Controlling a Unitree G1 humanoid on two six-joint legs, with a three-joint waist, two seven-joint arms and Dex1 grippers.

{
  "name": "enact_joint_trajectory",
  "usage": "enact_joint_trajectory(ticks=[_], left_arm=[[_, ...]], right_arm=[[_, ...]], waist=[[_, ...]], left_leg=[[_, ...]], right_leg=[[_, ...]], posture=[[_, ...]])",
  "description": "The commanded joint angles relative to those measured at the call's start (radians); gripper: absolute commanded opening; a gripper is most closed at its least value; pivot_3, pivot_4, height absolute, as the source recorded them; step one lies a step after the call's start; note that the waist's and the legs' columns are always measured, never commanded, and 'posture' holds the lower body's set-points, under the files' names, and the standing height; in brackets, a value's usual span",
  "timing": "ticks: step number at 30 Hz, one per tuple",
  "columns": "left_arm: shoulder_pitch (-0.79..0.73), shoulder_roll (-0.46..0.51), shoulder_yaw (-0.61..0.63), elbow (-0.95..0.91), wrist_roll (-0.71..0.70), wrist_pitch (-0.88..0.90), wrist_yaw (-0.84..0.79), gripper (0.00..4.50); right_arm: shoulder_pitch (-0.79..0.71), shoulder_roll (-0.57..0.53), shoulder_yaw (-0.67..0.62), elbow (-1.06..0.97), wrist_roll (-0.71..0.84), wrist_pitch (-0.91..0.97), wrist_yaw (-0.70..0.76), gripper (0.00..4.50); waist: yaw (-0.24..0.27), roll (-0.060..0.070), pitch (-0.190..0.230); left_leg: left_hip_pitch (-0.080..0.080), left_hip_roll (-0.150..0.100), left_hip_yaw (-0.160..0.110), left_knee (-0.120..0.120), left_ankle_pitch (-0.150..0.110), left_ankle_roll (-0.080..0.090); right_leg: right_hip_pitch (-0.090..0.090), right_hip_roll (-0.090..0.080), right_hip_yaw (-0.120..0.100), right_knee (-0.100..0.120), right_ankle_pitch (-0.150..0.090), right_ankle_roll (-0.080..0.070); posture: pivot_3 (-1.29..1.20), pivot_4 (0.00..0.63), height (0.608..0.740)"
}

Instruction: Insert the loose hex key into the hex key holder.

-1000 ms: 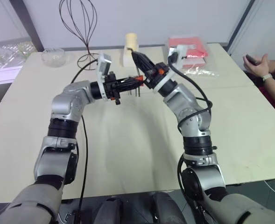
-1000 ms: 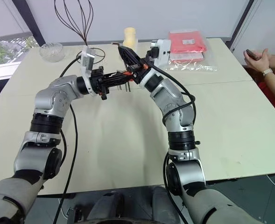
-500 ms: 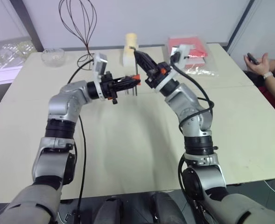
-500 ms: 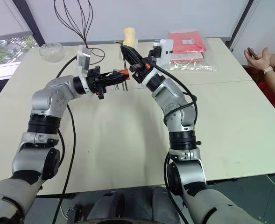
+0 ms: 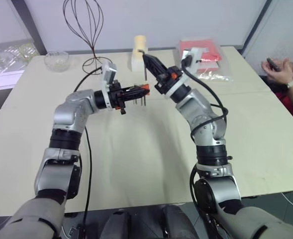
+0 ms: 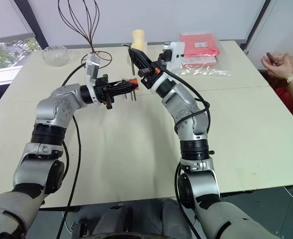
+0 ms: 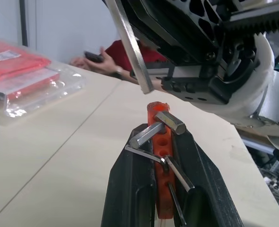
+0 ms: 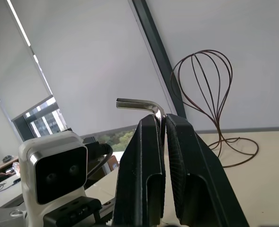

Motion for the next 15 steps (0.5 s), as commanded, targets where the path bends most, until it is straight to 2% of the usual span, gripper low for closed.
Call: enact_joint_trajectory(ticks=[1, 15], left_arm=[[-0.031, 0.007, 0.036, -0.010, -0.018, -0.011, 0.000, 0.00], [-0.035, 0.003, 0.061, -0.016, -0.030, 0.003, 0.015, 0.00]], right_arm=[[-0.009, 0.004, -0.002, -0.032, 0.020, -0.014, 0.002, 0.08], [0.003, 0.005, 0.001, -0.022, 0.015, -0.022, 0.005, 0.08]], waist=[[0.000, 0.000, 0.000], [0.000, 0.000, 0.000]], left_leg=[[0.000, 0.000, 0.000, 0.000, 0.000, 0.000], [0.000, 0.000, 0.000, 0.000, 0.000, 0.000]], right_leg=[[0.000, 0.000, 0.000, 0.000, 0.000, 0.000], [0.000, 0.000, 0.000, 0.000, 0.000, 0.000]], posture=[[0.00, 0.150, 0.740], [0.00, 0.150, 0.740]])
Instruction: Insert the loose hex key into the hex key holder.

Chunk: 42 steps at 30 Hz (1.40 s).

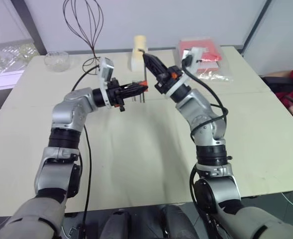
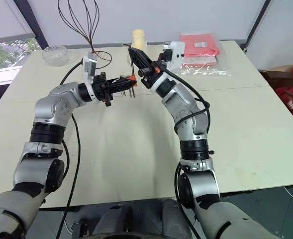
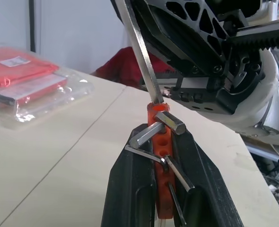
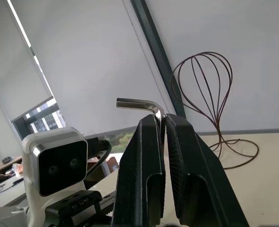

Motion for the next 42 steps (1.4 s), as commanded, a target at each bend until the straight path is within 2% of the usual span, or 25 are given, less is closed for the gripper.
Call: enact_joint_trajectory(ticks=[1, 28, 35, 42], left_arm=[[-0.032, 0.003, 0.038, -0.018, -0.028, -0.003, 0.006, 0.00], [-0.064, -0.008, 0.037, 0.024, -0.016, -0.032, 0.010, 0.00], [-0.067, 0.010, 0.037, 0.021, -0.013, -0.032, -0.002, 0.00], [-0.056, 0.044, -0.028, 0.011, 0.078, -0.127, -0.053, 0.00]], right_arm=[[0.004, 0.004, 0.002, -0.022, 0.015, -0.014, 0.004, 0.08], [0.032, 0.007, 0.021, -0.027, 0.010, -0.017, 0.003, 0.08], [0.038, -0.030, 0.050, -0.015, -0.015, -0.026, 0.042, 0.08], [0.043, -0.093, 0.085, -0.006, -0.047, -0.033, 0.111, 0.08]], waist=[[0.000, 0.000, 0.000], [0.000, 0.000, 0.000], [0.000, 0.000, 0.000], [0.000, 0.000, 0.000]], left_leg=[[0.000, 0.000, 0.000, 0.000, 0.000, 0.000], [0.000, 0.000, 0.000, 0.000, 0.000, 0.000], [0.000, 0.000, 0.000, 0.000, 0.000, 0.000], [0.000, 0.000, 0.000, 0.000, 0.000, 0.000]], right_leg=[[0.000, 0.000, 0.000, 0.000, 0.000, 0.000], [0.000, 0.000, 0.000, 0.000, 0.000, 0.000], [0.000, 0.000, 0.000, 0.000, 0.000, 0.000], [0.000, 0.000, 0.000, 0.000, 0.000, 0.000]], posture=[[0.00, 0.150, 0.740], [0.00, 0.150, 0.740], [0.00, 0.150, 0.740], [0.00, 0.150, 0.740]])
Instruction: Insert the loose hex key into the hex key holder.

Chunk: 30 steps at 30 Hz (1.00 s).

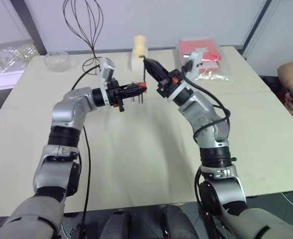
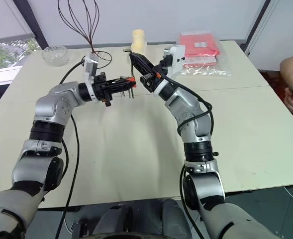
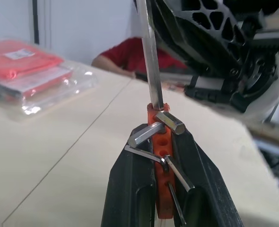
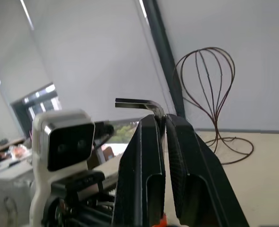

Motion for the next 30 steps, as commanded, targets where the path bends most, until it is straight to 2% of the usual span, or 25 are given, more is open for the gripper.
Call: enact_joint_trajectory(ticks=[1, 12, 22, 30], left_arm=[[-0.040, 0.018, 0.009, -0.032, 0.014, -0.075, -0.022, 0.00], [-0.112, 0.007, 0.073, 0.046, -0.017, -0.063, 0.001, 0.00], [-0.109, 0.010, 0.017, 0.071, 0.063, -0.163, -0.032, 0.00], [-0.108, 0.003, 0.029, 0.040, 0.055, -0.155, -0.032, 0.00]], right_arm=[[0.006, -0.023, 0.018, -0.002, -0.011, 0.003, 0.033, 0.08], [0.038, -0.047, 0.022, -0.025, -0.023, -0.001, 0.047, 0.08], [0.056, -0.056, 0.049, -0.045, -0.031, 0.005, 0.056, 0.08], [0.048, -0.054, 0.058, 0.003, -0.058, 0.000, 0.056, 0.08]], waist=[[0.000, 0.000, 0.000], [0.000, 0.000, 0.000], [0.000, 0.000, 0.000], [0.001, 0.000, 0.000]], left_leg=[[0.000, 0.000, 0.000, 0.000, 0.000, 0.000], [0.000, 0.000, 0.000, 0.000, 0.000, 0.000], [0.000, 0.000, 0.000, 0.000, 0.000, 0.000], [0.000, 0.000, 0.000, 0.000, 0.000, 0.000]], right_leg=[[0.000, 0.000, 0.000, 0.000, 0.000, 0.000], [0.000, 0.000, 0.000, 0.000, 0.000, 0.000], [0.000, 0.000, 0.000, 0.000, 0.000, 0.000], [0.000, 0.000, 0.000, 0.000, 0.000, 0.000]], posture=[[0.00, 0.150, 0.740], [0.00, 0.150, 0.740], [0.00, 0.150, 0.740], [0.00, 0.150, 0.740]])
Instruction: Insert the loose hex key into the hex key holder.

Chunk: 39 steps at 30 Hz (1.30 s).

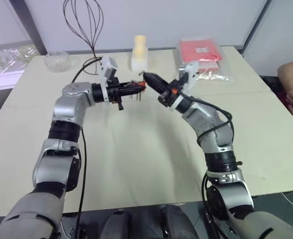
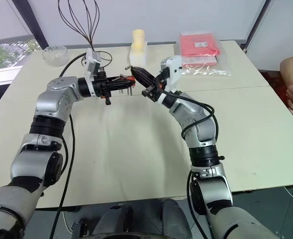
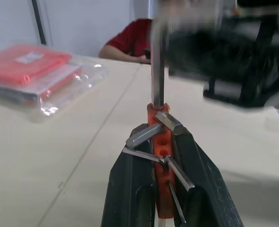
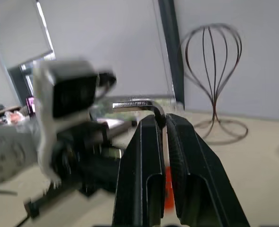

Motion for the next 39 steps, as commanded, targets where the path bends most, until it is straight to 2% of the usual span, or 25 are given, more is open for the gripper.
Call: enact_joint_trajectory(ticks=[1, 5, 6, 8, 13, 14, 15, 19, 23, 28, 33, 34, 35, 39], left_arm=[[-0.042, 0.005, 0.029, -0.071, -0.031, -0.012, 0.001, 0.00], [-0.034, 0.006, 0.027, -0.075, -0.028, -0.012, 0.004, 0.00], [-0.028, 0.006, 0.027, -0.073, -0.028, -0.012, 0.005, 0.00], [-0.019, 0.008, 0.027, -0.072, -0.027, -0.011, 0.006, 0.00], [0.001, 0.014, 0.023, -0.068, -0.022, -0.005, 0.004, 0.00], [0.007, 0.015, 0.021, -0.068, -0.021, -0.002, 0.004, 0.00], [0.012, 0.018, 0.020, -0.066, -0.020, 0.001, 0.003, 0.00], [0.078, 0.027, 0.019, -0.094, -0.042, 0.077, -0.003, 0.00], [0.197, 0.012, 0.047, -0.193, -0.143, 0.329, 0.064, 0.00], [0.306, -0.011, 0.060, -0.251, -0.207, 0.546, 0.165, 0.00], [0.330, -0.034, 0.089, -0.173, -0.204, 0.603, 0.259, 0.00], [0.337, -0.031, 0.081, -0.165, -0.193, 0.597, 0.265, 0.90], [0.342, -0.028, 0.073, -0.159, -0.186, 0.594, 0.268, 1.10], [0.352, -0.028, 0.069, -0.150, -0.173, 0.577, 0.300, 3.15]], right_arm=[[-0.012, 0.005, 0.006, 0.007, -0.007, 0.000, 0.004, 0.08], [-0.020, 0.013, -0.011, 0.018, 0.001, -0.002, -0.004, 0.08], [-0.024, 0.016, -0.022, 0.021, 0.008, -0.002, -0.010, 0.38], [-0.029, 0.018, -0.035, 0.022, 0.014, -0.003, -0.019, 1.09], [-0.026, 0.003, -0.046, -0.015, 0.018, 0.007, -0.024, 3.71], [-0.020, -0.007, -0.046, -0.033, 0.019, 0.018, -0.026, 4.19], [-0.012, -0.017, -0.045, -0.055, 0.028, 0.036, -0.020, 4.48], [0.081, -0.098, -0.021, -0.217, 0.092, 0.141, 0.050, 4.48], [0.163, -0.155, -0.007, -0.303, 0.087, 0.178, 0.053, 4.48], [0.187, -0.143, -0.002, -0.301, 0.068, 0.167, 0.014, 4.48], [0.189, -0.115, 0.010, -0.292, 0.055, 0.151, -0.011, 4.48], [0.190, -0.110, 0.012, -0.290, 0.051, 0.147, -0.015, 4.50], [0.191, -0.107, 0.013, -0.288, 0.049, 0.144, -0.019, 4.50], [0.197, -0.102, 0.015, -0.286, 0.044, 0.136, -0.024, 4.50]], waist=[[0.000, 0.000, 0.000], [0.000, 0.000, 0.000], [0.000, 0.000, 0.000], [0.000, 0.000, 0.000], [0.000, 0.000, 0.000], [0.000, 0.000, 0.000], [0.000, 0.000, 0.000], [0.000, 0.000, 0.000], [0.000, 0.000, 0.000], [0.001, 0.000, 0.000], [0.003, 0.000, 0.000], [0.003, 0.000, 0.000], [0.003, 0.000, 0.000], [0.004, 0.000, 0.000]], left_leg=[[0.000, 0.000, 0.000, 0.000, 0.000, 0.000], [0.000, 0.000, 0.000, 0.000, 0.000, 0.000], [0.000, 0.000, 0.000, 0.000, 0.000, 0.000], [0.000, 0.000, 0.000, 0.000, 0.000, 0.000], [0.000, 0.000, 0.000, 0.000, 0.000, 0.000], [0.000, 0.000, 0.000, 0.000, 0.000, 0.000], [0.000, 0.000, 0.000, 0.000, 0.000, 0.000], [0.000, 0.000, 0.000, 0.000, 0.000, 0.000], [0.000, 0.000, 0.000, 0.000, -0.001, 0.001], [0.000, 0.000, -0.001, 0.002, -0.003, 0.006], [0.000, 0.000, 0.000, 0.002, -0.002, 0.004], [0.000, 0.000, 0.000, 0.002, -0.001, 0.002], [0.000, 0.000, 0.000, 0.002, -0.001, 0.002], [0.000, 0.000, 0.000, 0.002, -0.001, 0.001]], right_leg=[[0.000, 0.000, 0.000, 0.000, 0.000, 0.000], [0.000, 0.000, 0.000, 0.000, 0.000, 0.000], [0.000, 0.000, 0.000, 0.000, 0.000, 0.000], [0.000, 0.000, 0.000, 0.000, 0.000, 0.000], [0.000, 0.000, 0.000, 0.000, 0.000, 0.000], [0.000, 0.000, 0.000, 0.000, 0.000, 0.000], [0.000, 0.000, 0.000, 0.000, 0.000, 0.000], [0.000, 0.000, 0.000, 0.000, 0.000, 0.000], [0.000, 0.000, 0.000, 0.000, 0.000, 0.000], [0.000, 0.000, 0.000, 0.001, 0.000, 0.000], [0.000, 0.000, 0.000, 0.002, 0.000, 0.000], [0.001, 0.000, 0.000, 0.001, 0.000, 0.000], [0.001, 0.000, 0.000, 0.001, 0.000, 0.000], [0.001, 0.000, 0.000, 0.001, 0.000, 0.000]], posture=[[0.00, 0.150, 0.740], [0.00, 0.150, 0.740], [0.00, 0.150, 0.740], [0.00, 0.150, 0.740], [0.00, 0.150, 0.740], [0.00, 0.150, 0.740], [0.00, 0.150, 0.740], [0.00, 0.150, 0.740], [0.00, 0.150, 0.740], [0.00, 0.150, 0.740], [0.00, 0.150, 0.740], [0.00, 0.150, 0.740], [0.00, 0.150, 0.740], [0.00, 0.150, 0.740]])
